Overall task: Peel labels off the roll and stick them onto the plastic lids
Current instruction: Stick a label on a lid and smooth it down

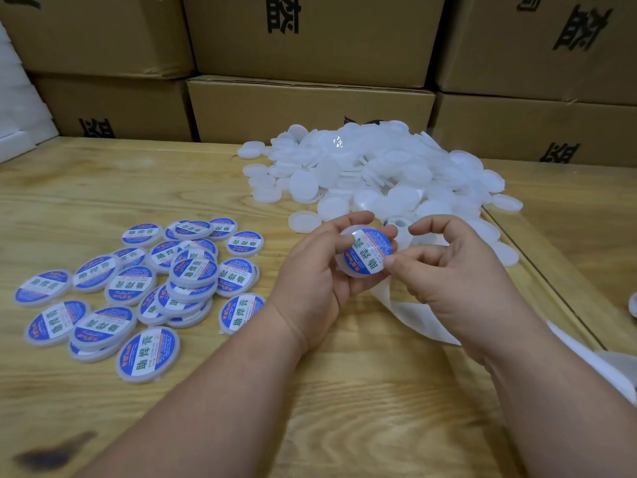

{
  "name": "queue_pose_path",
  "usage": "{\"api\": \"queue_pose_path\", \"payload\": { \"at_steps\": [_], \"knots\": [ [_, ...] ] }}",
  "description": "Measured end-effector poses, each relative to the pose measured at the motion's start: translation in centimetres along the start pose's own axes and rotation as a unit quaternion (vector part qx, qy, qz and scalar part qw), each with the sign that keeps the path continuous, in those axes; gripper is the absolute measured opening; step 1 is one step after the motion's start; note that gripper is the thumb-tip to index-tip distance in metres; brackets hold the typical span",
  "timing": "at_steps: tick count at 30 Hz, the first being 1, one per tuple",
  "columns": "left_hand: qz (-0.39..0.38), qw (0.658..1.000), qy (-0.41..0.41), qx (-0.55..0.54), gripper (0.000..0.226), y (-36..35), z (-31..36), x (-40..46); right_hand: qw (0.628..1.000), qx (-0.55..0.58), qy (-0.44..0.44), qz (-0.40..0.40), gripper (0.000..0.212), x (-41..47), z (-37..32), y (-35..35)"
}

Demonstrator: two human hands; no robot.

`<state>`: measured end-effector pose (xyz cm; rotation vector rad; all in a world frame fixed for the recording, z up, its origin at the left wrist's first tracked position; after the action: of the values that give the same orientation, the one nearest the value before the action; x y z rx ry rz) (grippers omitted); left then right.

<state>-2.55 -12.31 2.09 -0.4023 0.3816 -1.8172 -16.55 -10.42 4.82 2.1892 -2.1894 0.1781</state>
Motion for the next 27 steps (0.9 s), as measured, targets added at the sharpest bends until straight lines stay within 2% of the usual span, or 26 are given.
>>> {"api": "queue_pose_path", "payload": {
  "at_steps": [7,17,22,27],
  "knots": [
    [0.016,0.997,-0.028,0.063,0.018,0.32,-0.06,0.10,1.000,-0.002,-0.003,0.003,0.037,0.09,0.17,-0.01],
    [0.012,0.995,-0.037,0.089,0.022,0.37,-0.28,0.27,1.000,-0.007,-0.015,0.002,0.037,-0.02,0.28,-0.03],
    [0.012,0.992,-0.045,0.114,0.017,0.48,-0.30,0.32,1.000,-0.014,-0.017,0.003,0.038,-0.06,0.28,-0.01],
    [0.019,0.988,-0.052,0.141,0.023,0.82,-0.24,0.44,1.000,-0.020,-0.016,0.014,0.031,0.09,0.41,0.30]
  ]
}}
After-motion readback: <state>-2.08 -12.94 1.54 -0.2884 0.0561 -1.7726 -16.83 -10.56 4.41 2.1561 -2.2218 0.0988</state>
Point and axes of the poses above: each hand's wrist, its own x-axis towards the middle knuckle, its own y-axis out of the back of the hand, z = x × y, the point moved 7 cm from there along x, towards the middle knuckle, and after that the axes turned 13 degrees about x, right-handed, at the moved point
